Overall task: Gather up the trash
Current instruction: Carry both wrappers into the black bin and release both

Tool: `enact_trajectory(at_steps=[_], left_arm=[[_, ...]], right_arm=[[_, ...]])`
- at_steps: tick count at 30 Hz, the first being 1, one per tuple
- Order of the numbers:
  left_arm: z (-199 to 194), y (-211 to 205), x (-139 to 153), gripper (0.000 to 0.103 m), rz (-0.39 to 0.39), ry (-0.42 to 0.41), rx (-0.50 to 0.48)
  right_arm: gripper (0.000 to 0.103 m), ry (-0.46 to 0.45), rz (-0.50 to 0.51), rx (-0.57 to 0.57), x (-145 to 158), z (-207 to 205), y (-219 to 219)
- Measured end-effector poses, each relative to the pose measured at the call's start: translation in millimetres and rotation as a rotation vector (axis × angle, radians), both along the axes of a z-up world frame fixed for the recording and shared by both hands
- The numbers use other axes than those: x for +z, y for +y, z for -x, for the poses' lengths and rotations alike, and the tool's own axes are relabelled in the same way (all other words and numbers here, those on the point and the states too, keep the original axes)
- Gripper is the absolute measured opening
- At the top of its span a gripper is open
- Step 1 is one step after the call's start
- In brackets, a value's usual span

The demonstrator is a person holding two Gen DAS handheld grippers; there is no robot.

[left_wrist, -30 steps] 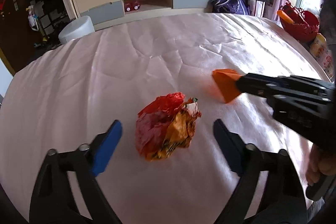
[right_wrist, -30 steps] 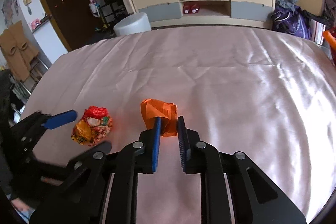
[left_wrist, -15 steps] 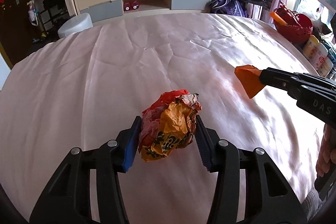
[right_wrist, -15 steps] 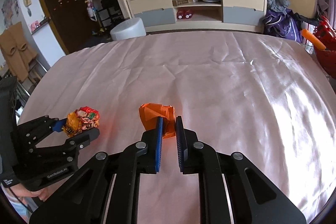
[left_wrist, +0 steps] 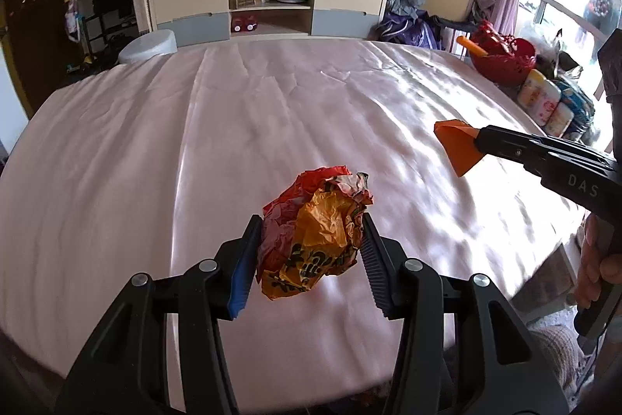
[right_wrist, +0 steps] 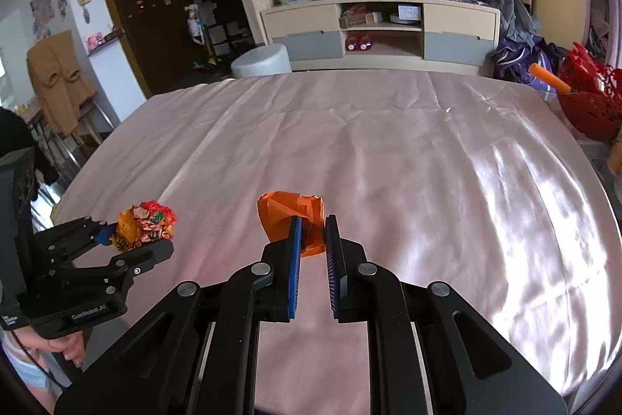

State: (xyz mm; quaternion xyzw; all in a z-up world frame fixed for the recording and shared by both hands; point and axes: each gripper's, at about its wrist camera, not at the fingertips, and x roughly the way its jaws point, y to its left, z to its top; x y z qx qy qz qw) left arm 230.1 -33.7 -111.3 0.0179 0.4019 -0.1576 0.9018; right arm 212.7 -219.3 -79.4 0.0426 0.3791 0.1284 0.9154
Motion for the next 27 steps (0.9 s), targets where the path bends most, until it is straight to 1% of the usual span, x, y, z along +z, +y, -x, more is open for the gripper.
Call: enact_trajectory(at_steps=[8, 14, 21, 24, 27], left_arm=[[70.5, 13.6, -1.6, 0.047, 0.027, 0.004, 0.031], [112.4, 12.9, -8.1, 0.048, 0.0, -0.008, 0.023], [145.2, 6.7, -40.9, 0.048, 0.022, 0.023, 0.025], [158.7, 5.0, -58.9, 0.048, 0.037, 0.049, 0.025], [167.1, -0.8, -75.4, 0.048, 0.034, 0.077, 0.029]], right_arm=[[0.014, 0.006, 0.009, 0.049, -1.5, 53.8, 12.5], [0.014, 0.015, -0.002, 0.068, -13.1, 89.8, 16.0], [0.014, 0.049, 0.014, 0.069, -40.0, 125.9, 19.6], [0.014, 0.081, 0.006, 0.06, -58.2, 138.5, 20.7], [0.014, 0.114, -0.005, 0.058, -77.9, 148.3, 23.9]])
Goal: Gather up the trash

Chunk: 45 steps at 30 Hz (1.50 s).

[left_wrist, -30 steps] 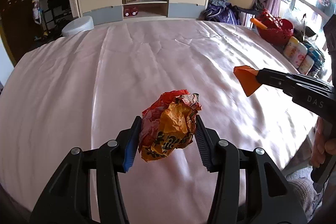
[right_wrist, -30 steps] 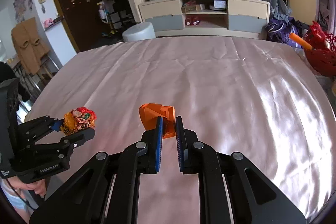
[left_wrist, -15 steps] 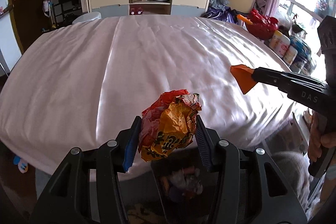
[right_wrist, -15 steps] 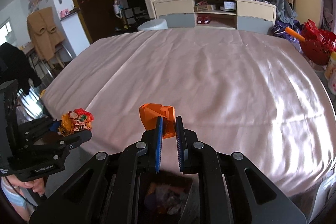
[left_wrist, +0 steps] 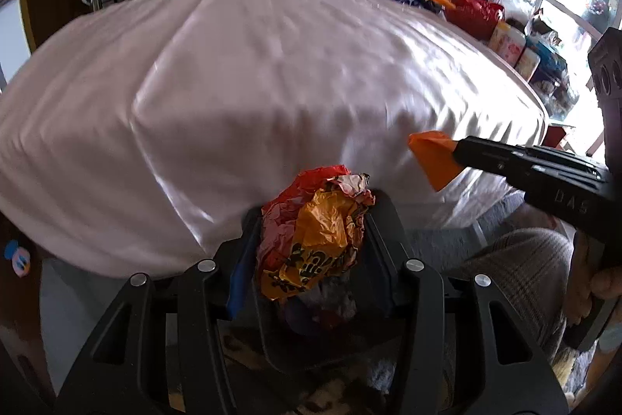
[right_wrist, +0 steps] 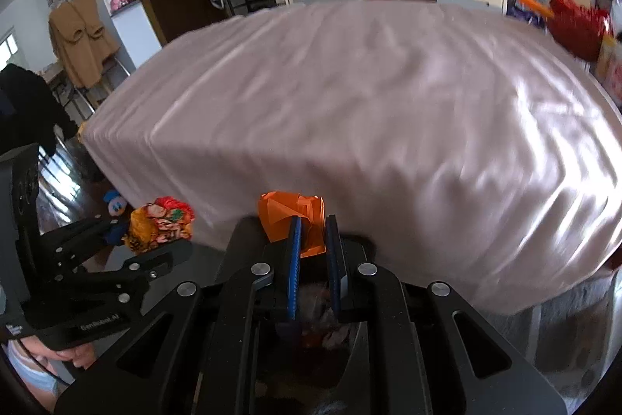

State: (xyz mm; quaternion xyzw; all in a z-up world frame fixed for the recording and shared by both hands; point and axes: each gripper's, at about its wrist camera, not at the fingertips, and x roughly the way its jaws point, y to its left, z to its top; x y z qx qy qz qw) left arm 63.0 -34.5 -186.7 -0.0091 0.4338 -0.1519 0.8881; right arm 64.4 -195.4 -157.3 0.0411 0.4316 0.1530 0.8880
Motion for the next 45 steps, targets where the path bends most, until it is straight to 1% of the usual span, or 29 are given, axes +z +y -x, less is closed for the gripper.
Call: enact_trajectory(at_steps=[6, 11, 17, 20, 25, 27, 28, 31, 33, 36, 38, 39, 41, 42, 43, 45], left_arm=[[18.7, -7.2, -30.8, 0.048, 0.016, 0.071, -0.004], [30.2, -11.2, -48.9, 0.048, 0.012, 0.109, -0.013], [31.8, -14.8, -53.7, 0.049, 0.011, 0.118, -0.012], [30.1, -15.8, -51.5, 0.05, 0.011, 0.118, -0.009], [27.9, -12.6, -48.7, 0.052, 0.018, 0.113, 0.01], [27.7, -11.7, -47.8, 0.055, 0.016, 0.113, 0.017], [27.9, -11.2, -47.4, 0.06, 0.014, 0.111, 0.019], [27.8, -9.3, -45.7, 0.067, 0.008, 0.104, 0.024], [27.2, -7.9, -43.7, 0.072, 0.004, 0.099, 0.032], [27.5, -5.7, -39.4, 0.077, -0.006, 0.084, 0.043], [28.0, -4.8, -36.0, 0.081, -0.017, 0.072, 0.05], [28.6, -4.0, -32.6, 0.083, -0.024, 0.061, 0.054], [29.1, -2.0, -24.5, 0.088, -0.027, 0.039, 0.057], [29.2, -1.0, -19.9, 0.092, -0.021, 0.028, 0.056], [29.1, -0.1, -13.9, 0.094, -0.014, 0.013, 0.055], [28.6, 1.5, 3.5, 0.095, -0.008, -0.038, 0.064]], right_arm=[[0.014, 0.079, -0.034, -0.044, -35.8, 11.2, -5.0], [0.014, 0.103, -0.032, -0.062, -45.1, 16.9, -6.7], [0.014, 0.118, -0.046, -0.08, -51.9, 17.8, -6.8], [0.017, 0.124, -0.059, -0.081, -51.9, 16.4, -6.2], [0.017, 0.136, -0.068, -0.086, -54.8, 13.0, -5.8], [0.023, 0.143, -0.073, -0.088, -55.4, 11.7, -5.3], [0.029, 0.145, -0.076, -0.093, -56.0, 11.5, -6.1], [0.044, 0.139, -0.081, -0.101, -55.3, 12.3, -8.3], [0.049, 0.136, -0.083, -0.109, -54.6, 12.6, -11.4], [0.061, 0.129, -0.087, -0.118, -52.4, 12.7, -14.5], [0.074, 0.117, -0.092, -0.13, -49.4, 13.2, -18.8], [0.078, 0.11, -0.094, -0.138, -47.4, 13.5, -21.3], [0.095, 0.092, -0.091, -0.161, -42.2, 14.7, -28.1], [0.099, 0.084, -0.089, -0.174, -39.4, 14.9, -31.6], [0.1, 0.074, -0.089, -0.19, -36.5, 15.1, -35.9], [0.1, 0.066, -0.088, -0.209, -32.7, 14.9, -41.1]])
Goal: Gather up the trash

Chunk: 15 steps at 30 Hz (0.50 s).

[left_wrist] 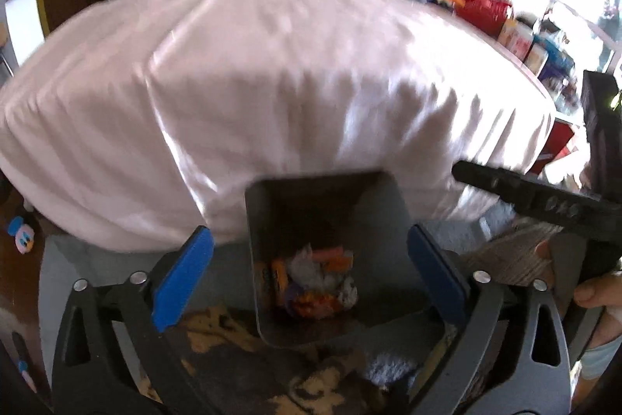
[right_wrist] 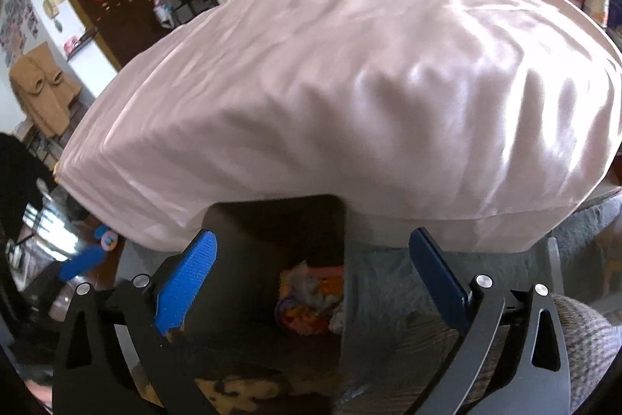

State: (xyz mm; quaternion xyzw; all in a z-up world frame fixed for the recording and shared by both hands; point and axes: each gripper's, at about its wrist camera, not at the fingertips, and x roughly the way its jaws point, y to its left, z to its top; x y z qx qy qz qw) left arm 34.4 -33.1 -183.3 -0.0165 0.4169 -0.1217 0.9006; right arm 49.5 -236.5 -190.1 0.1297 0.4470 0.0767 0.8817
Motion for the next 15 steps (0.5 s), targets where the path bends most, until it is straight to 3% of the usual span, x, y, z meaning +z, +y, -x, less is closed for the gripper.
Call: enact_trajectory(at_steps=[6, 11, 15], left_arm=[[-3.7, 1.5, 53.5, 0.095, -0.013, -0.135, 0.029], [-5.8, 6.6, 104.0, 0.095, -0.023, -0.257, 0.054], [-4.2, 5.3, 151.8, 0.095, -0.051, -0.357, 0.069]], right_arm=[[0.1, -0.092, 0.044, -0.073, 30.5, 5.7, -16.9], [0.1, -0.309, 0.146, -0.151, 101.8, 19.7, -29.3], [0.1, -0.396, 0.232, -0.154, 156.7, 23.8, -26.0]])
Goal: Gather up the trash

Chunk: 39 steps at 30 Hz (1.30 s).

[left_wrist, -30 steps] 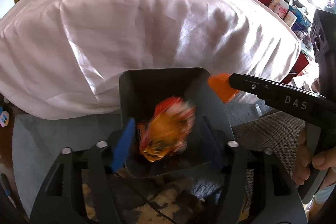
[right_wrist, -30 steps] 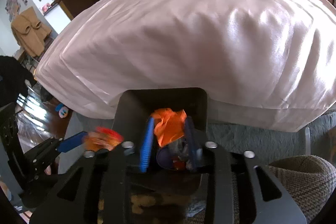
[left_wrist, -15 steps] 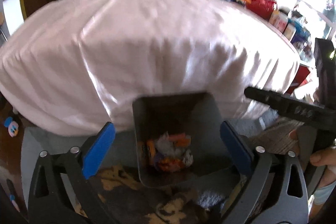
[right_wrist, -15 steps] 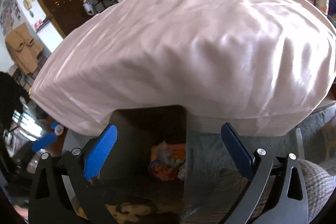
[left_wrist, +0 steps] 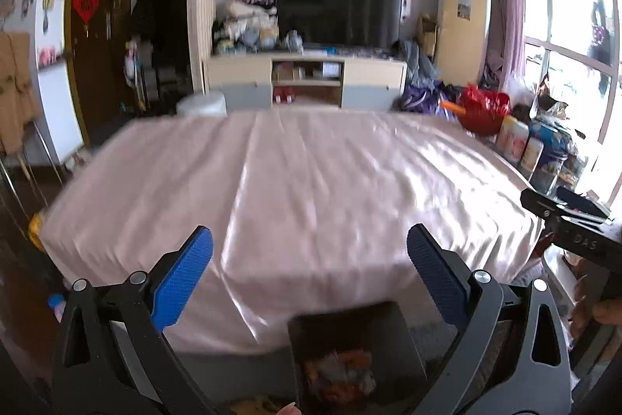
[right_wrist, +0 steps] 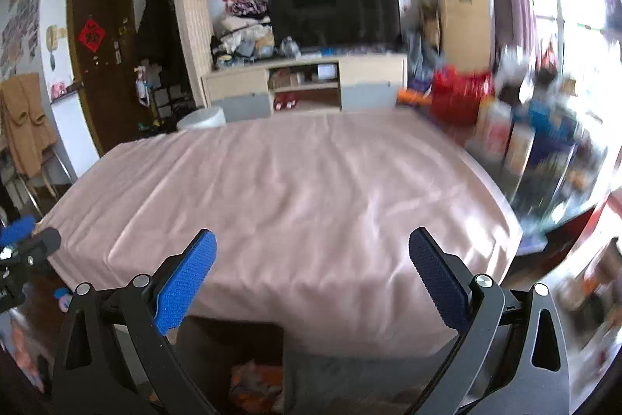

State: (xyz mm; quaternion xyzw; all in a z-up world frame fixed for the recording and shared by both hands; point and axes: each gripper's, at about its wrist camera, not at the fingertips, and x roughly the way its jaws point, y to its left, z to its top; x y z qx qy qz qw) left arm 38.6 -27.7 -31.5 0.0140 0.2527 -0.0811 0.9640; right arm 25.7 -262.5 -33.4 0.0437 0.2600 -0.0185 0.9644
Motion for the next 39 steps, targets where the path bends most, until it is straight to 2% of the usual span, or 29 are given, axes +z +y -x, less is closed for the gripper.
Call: enact_trajectory(at_steps=[3, 8, 13, 16, 22, 29, 39], left_arm=[[4.3, -4.9, 30.2, 0.095, -0.034, -0.063, 0.039], [20.5, -5.0, 63.0, 0.095, 0.023, -0.141, 0.061], [40.2, -4.3, 79.9, 0.095, -0.004, -0.212, 0.148], [46.7, -3.4, 84.1, 0.095, -0.006, -0.225, 0.161], [66.3, -9.5, 84.9, 0.095, -0.038, -0.252, 0.184], [72.8, -10.1, 81.3, 0.095, -0.011, -0.245, 0.177], [70.3, -13.5, 76.3, 0.095, -0.013, -0.23, 0.144]], right_arm=[[0.1, -0.065, 0.016, 0.009, 34.8, 11.2, 4.7], [0.1, -0.216, 0.052, -0.03, 88.1, 34.7, 8.8], [0.1, -0.317, 0.008, -0.056, 108.8, 58.8, 5.2], [0.1, -0.334, 0.031, -0.079, 108.9, 68.0, 10.3], [0.1, -0.294, 0.074, -0.108, 94.6, 81.5, 28.4], [0.1, -0.243, 0.12, -0.121, 81.2, 81.4, 39.6], [0.1, -0.233, 0.099, -0.122, 79.8, 85.8, 36.1]])
